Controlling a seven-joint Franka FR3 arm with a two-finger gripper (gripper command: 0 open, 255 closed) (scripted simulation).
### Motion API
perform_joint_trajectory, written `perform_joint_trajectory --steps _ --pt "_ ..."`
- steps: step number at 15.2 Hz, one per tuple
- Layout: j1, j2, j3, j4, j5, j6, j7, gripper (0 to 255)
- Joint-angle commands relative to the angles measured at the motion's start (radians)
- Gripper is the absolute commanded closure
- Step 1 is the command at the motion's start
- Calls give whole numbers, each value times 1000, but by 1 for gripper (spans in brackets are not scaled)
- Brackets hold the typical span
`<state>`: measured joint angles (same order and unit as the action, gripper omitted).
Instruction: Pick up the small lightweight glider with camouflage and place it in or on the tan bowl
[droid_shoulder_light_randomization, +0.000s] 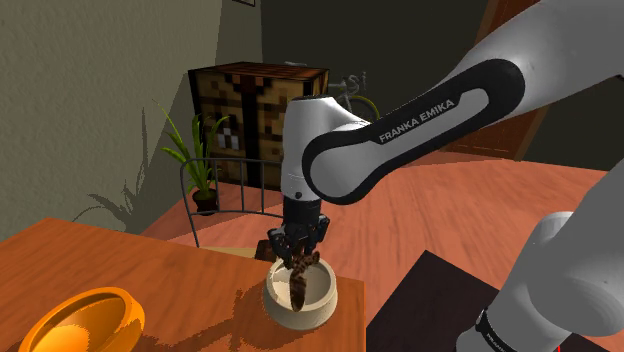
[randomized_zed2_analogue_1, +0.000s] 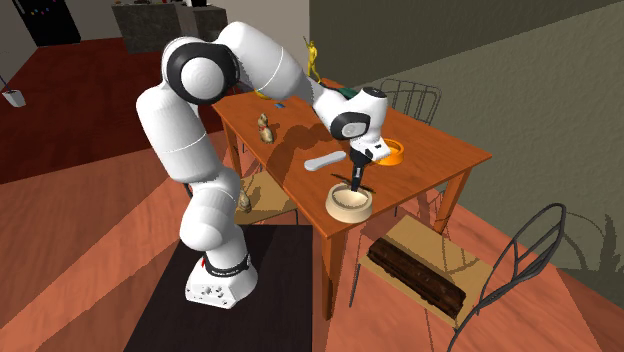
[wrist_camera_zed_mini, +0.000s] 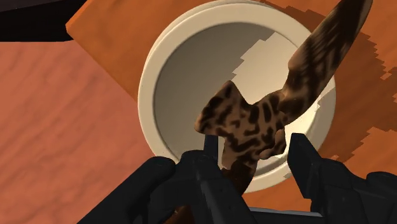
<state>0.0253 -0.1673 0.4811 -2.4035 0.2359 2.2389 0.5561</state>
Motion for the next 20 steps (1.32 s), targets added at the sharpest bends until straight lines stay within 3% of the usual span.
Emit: perform_joint_trajectory --steps 1,6,14,15,20 --pt "-1 18 3 -15 -4 33 1 255" --pt "-2 68 12 -42 -19 108 8 255" --pt "-1 68 11 -42 -20 108 9 255" --pt "-1 67 11 -45 -18 109 8 0" --pt "-1 68 11 -42 -20 108 9 0"
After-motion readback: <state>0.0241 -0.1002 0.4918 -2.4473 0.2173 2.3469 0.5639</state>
